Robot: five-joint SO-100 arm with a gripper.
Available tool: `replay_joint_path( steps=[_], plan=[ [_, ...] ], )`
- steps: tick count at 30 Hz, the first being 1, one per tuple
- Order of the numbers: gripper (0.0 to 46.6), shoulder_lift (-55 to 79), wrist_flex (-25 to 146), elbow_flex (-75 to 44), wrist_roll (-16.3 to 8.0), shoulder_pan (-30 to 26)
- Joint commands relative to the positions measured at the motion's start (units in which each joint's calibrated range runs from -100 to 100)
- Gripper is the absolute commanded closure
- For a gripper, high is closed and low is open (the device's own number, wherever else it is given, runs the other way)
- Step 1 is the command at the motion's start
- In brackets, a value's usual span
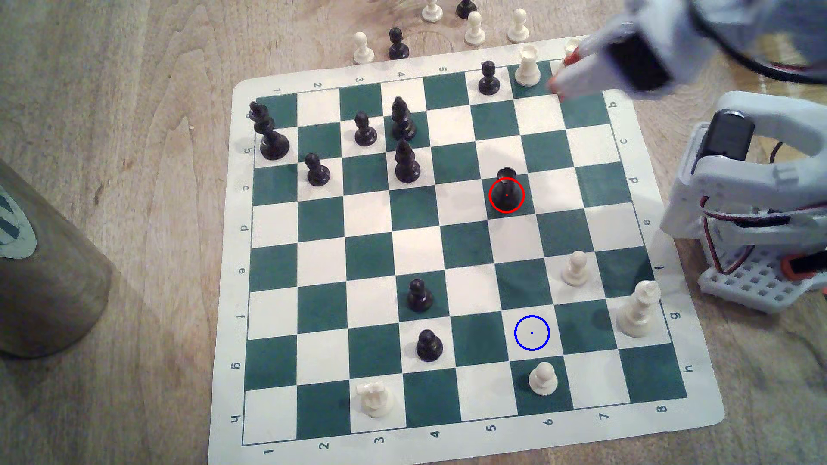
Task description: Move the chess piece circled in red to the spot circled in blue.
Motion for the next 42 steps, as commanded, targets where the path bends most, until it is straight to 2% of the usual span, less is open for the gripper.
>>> replay_joint_path(
  steps=[1, 3, 6, 11, 17, 25, 42],
  plan=[
    [30.3, 7.7, 0.0, -4.5, -2.2, -2.9],
    [29.1, 9.4, -0.2, -4.5, -3.6, -4.5],
    [28.6, 11.6, -0.5, -3.7, -4.3, -5.7],
    [29.0, 15.3, -0.7, 0.7, -4.6, -6.4],
    [28.5, 8.8, -5.9, 14.4, -5.4, -7.9],
    [28.8, 7.8, -9.8, 18.6, -7.2, -11.2],
    [29.2, 19.9, -22.7, 20.7, -6.8, -10.4]
  ],
)
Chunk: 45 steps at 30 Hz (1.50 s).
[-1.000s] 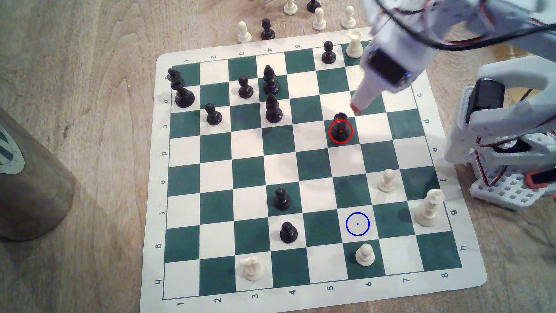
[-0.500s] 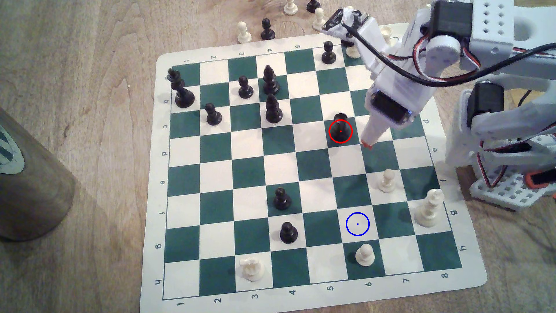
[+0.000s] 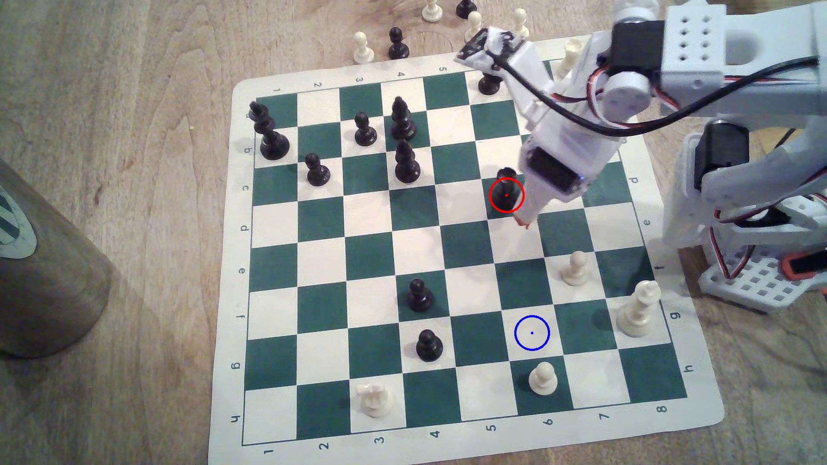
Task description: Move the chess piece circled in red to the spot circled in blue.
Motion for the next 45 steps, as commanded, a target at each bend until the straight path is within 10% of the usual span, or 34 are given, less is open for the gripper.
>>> replay_joint_path(
  steps=[1, 26, 45],
  plan=[
    [29.2, 3.0, -3.5, -0.7, 0.3, 0.6],
    [29.8, 12.4, -15.8, -1.3, 1.9, 5.1],
    [42.7, 11.6, -18.5, -1.5, 1.4, 4.6]
  ],
)
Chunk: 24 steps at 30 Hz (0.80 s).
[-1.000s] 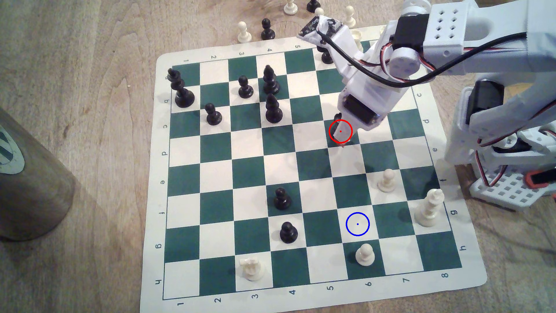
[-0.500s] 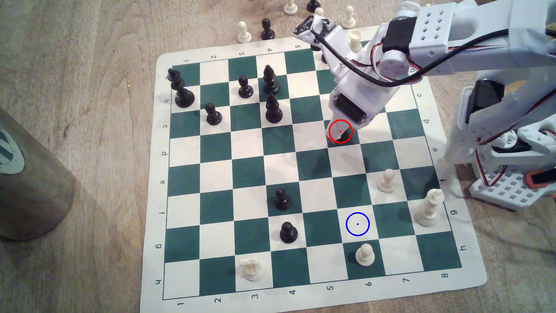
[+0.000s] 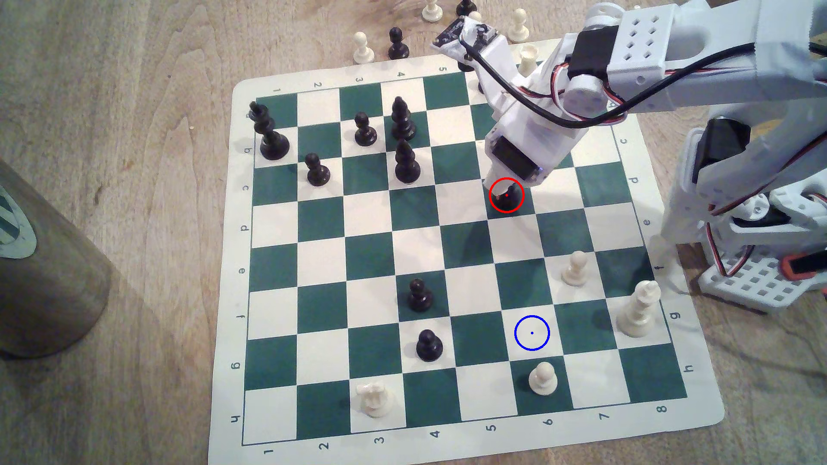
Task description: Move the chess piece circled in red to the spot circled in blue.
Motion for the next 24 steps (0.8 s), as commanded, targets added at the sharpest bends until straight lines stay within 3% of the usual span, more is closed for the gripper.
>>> replay_joint_path(
  steps=[1, 8, 15, 24],
  plan=[
    [43.5, -1.3, -0.8, -1.5, -0.3, -0.3],
    [46.4, -3.1, -0.4, -1.5, -0.3, -0.6],
    [46.4, -8.2, 4.4, -4.3, -0.8, -1.6],
    [46.4, -15.3, 19.2, -14.8, -4.2, -11.1]
  ],
)
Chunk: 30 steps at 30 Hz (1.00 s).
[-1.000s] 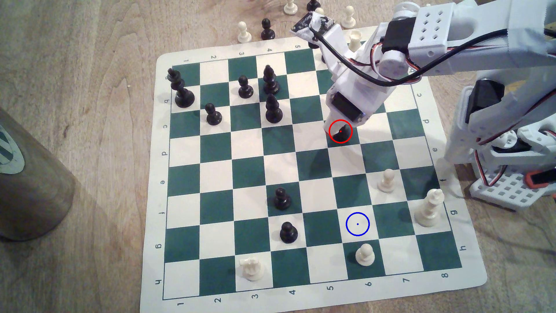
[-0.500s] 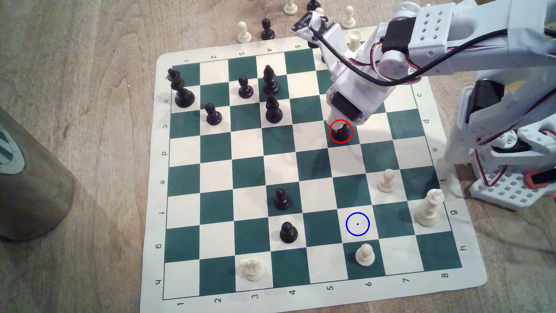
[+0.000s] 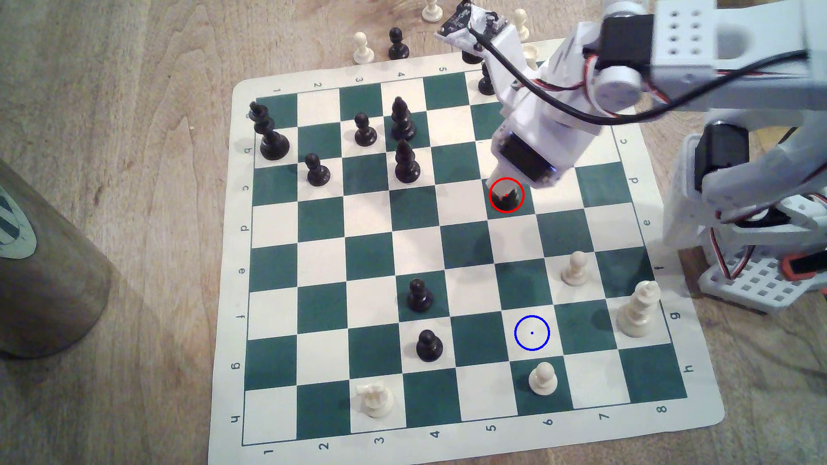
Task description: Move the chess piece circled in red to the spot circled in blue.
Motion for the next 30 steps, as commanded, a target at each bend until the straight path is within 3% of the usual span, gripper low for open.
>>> replay_joint_path(
  steps=[1, 8, 15, 20, 30],
  plan=[
    [46.4, -3.0, 7.4, -10.5, -1.8, -5.4],
    [46.4, -1.4, 14.0, -18.1, -4.2, -17.3],
    [46.4, 7.6, 11.0, -18.4, -4.3, -28.1],
    [46.4, 9.8, 9.2, -18.6, -4.3, -30.7],
    [46.4, 16.0, 1.7, -14.4, -4.0, -30.7]
  ],
)
